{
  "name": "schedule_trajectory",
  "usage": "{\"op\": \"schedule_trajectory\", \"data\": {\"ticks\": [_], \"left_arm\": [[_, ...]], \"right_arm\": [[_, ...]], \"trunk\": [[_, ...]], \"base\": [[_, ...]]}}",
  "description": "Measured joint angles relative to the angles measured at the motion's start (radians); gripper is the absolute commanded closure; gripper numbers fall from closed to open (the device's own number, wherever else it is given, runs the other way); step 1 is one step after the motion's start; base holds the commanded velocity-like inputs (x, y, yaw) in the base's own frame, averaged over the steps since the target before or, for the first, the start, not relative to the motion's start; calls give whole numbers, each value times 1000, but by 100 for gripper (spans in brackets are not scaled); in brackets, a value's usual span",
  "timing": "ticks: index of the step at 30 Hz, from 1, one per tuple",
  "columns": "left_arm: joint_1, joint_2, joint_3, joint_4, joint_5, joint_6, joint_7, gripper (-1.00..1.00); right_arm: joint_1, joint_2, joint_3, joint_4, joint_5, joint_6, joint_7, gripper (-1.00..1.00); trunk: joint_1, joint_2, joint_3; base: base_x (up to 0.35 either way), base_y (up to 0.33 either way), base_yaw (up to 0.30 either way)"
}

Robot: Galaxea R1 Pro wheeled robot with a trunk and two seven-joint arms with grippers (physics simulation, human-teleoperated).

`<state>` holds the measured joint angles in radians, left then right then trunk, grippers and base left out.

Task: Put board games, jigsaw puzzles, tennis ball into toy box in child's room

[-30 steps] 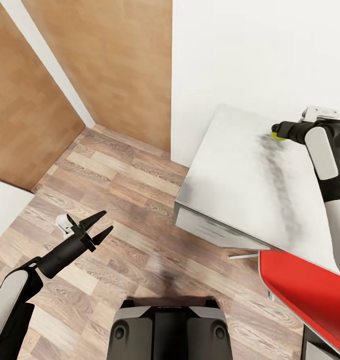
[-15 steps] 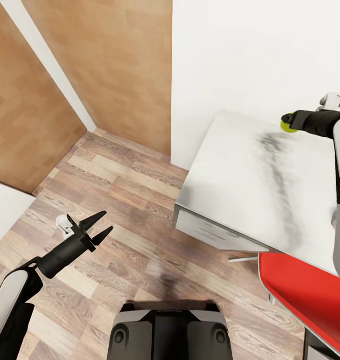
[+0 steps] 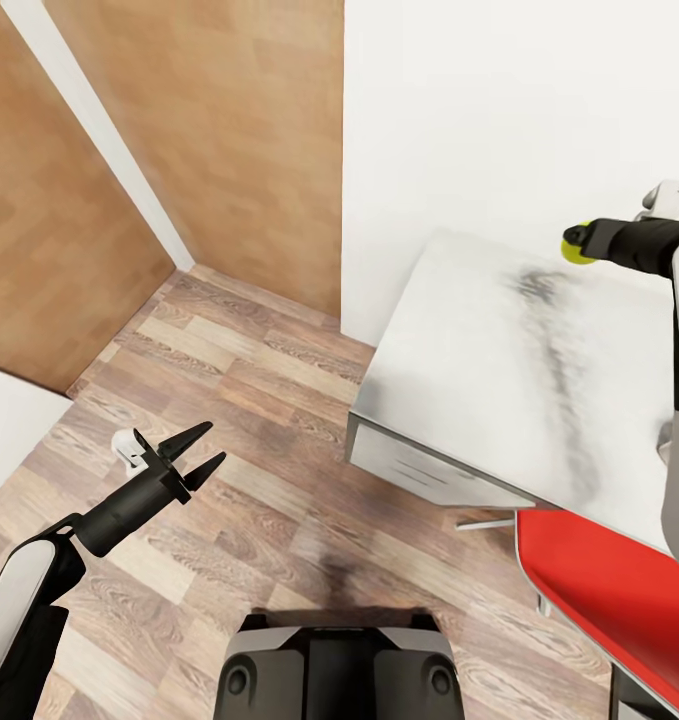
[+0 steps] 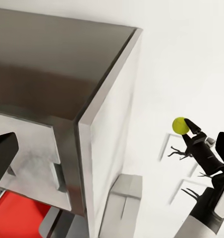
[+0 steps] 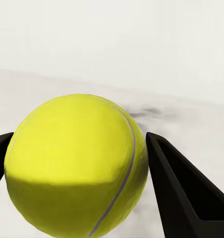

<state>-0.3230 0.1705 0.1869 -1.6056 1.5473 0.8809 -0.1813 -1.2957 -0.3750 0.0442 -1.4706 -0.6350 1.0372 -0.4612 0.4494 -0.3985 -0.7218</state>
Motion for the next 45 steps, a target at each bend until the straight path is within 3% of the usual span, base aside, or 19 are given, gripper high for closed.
{"op": "schedule_trajectory", "data": {"ticks": [10, 27, 39, 45], "left_arm": [[0, 0, -1, 0, 0, 0, 0, -100], [0, 0, -1, 1, 0, 0, 3, -100], [0, -2, -1, 1, 0, 0, 5, -100], [0, -2, -1, 1, 0, 0, 4, -100]], "right_arm": [[17, 4, -2, 6, -4, -43, 2, 100], [31, 4, -10, -8, -3, -44, 0, 100], [31, 2, -74, -67, -3, 0, -2, 100], [31, 2, -87, -76, -4, 7, -1, 100]], "trunk": [[0, 0, 4], [0, 0, 15], [0, 0, 33], [0, 0, 43]], "base": [[0, 0, 0], [0, 0, -48], [0, 0, -74], [0, 0, -93]]}}
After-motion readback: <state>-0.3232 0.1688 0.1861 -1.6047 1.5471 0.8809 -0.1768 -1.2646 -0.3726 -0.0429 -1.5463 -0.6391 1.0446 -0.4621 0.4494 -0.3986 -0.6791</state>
